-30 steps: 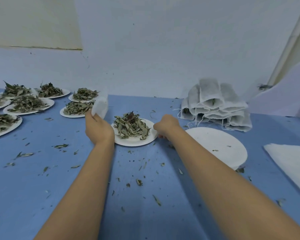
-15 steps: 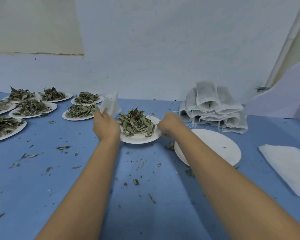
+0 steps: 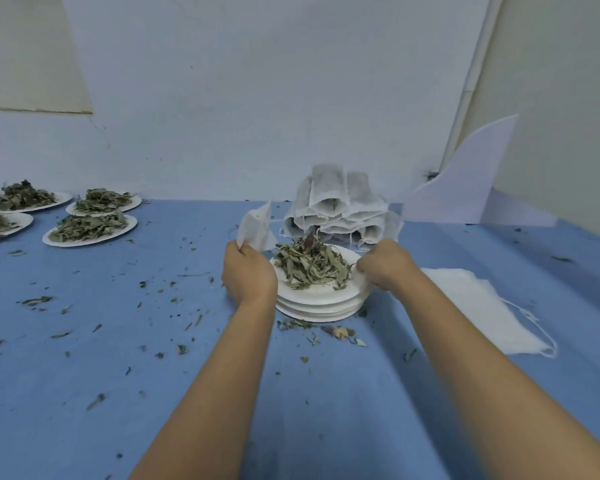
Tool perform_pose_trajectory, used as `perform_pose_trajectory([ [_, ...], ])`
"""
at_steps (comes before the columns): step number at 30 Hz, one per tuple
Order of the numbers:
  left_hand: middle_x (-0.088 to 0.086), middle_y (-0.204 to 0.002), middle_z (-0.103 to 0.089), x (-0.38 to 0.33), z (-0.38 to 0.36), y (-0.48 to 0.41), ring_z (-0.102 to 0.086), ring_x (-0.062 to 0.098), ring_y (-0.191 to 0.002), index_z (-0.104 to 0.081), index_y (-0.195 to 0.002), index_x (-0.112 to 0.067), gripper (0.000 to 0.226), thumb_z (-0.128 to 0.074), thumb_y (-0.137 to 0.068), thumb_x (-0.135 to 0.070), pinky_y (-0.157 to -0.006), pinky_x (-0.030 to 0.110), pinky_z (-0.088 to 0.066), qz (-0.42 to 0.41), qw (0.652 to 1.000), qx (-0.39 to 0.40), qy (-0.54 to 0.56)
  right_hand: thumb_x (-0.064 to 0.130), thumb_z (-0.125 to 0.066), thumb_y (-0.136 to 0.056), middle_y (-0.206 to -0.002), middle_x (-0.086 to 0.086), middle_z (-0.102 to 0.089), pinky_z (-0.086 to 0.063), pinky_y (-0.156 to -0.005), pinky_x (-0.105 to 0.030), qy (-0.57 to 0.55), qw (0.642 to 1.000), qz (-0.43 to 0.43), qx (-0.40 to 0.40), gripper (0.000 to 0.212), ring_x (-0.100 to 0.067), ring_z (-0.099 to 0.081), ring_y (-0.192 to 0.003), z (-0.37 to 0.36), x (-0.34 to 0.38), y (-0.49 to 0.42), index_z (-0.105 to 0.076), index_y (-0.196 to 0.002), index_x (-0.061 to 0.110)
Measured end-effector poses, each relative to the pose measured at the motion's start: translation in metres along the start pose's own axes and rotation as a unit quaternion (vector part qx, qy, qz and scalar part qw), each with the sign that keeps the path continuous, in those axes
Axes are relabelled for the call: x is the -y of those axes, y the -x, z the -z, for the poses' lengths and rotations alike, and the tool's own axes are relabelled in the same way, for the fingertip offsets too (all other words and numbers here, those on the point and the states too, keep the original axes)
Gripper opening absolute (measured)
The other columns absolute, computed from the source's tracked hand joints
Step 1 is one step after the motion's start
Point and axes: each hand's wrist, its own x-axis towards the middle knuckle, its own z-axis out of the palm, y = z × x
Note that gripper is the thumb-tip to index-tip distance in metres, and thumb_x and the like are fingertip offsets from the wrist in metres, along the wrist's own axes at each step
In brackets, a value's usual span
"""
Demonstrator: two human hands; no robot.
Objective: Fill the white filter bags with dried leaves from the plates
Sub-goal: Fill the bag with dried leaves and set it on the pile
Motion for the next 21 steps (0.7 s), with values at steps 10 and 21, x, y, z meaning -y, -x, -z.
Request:
perform_pose_trajectory([
  [10,0.008,-0.115,-0.065,0.006,0.005,-0.002,-0.059,0.027,-0.101,-0.051,-0.133,-0.022,0.038,-0.028,-0.103,-0.026,-0.078,0.037,-0.045,-0.107,0.988,-0.026,-0.109,0.046,-0.049,-0.093,-0.142,-0.011,-0.038,-0.034,-0.101,-0.038,-0.028,0.978,0.155,-0.140,0.052,-0.030,-0.036,-0.130,-0.010,-0.005,0.018,-0.044,-0.139,0.023],
  [21,-0.001,-0.114,-0.067,0.009,0.010,-0.006,-0.061,0.011,-0.072,-0.066,-0.116,-0.024,0.041,-0.036,-0.095,-0.007,-0.054,0.019,-0.041,-0.081,0.995,-0.049,0.008,0.079,-0.035,-0.080,-0.160,-0.006,-0.007,-0.006,-0.108,-0.067,0.136,0.985,0.105,-0.024,0.073,-0.038,0.002,-0.145,-0.064,0.050,0.006,-0.030,-0.144,0.045],
])
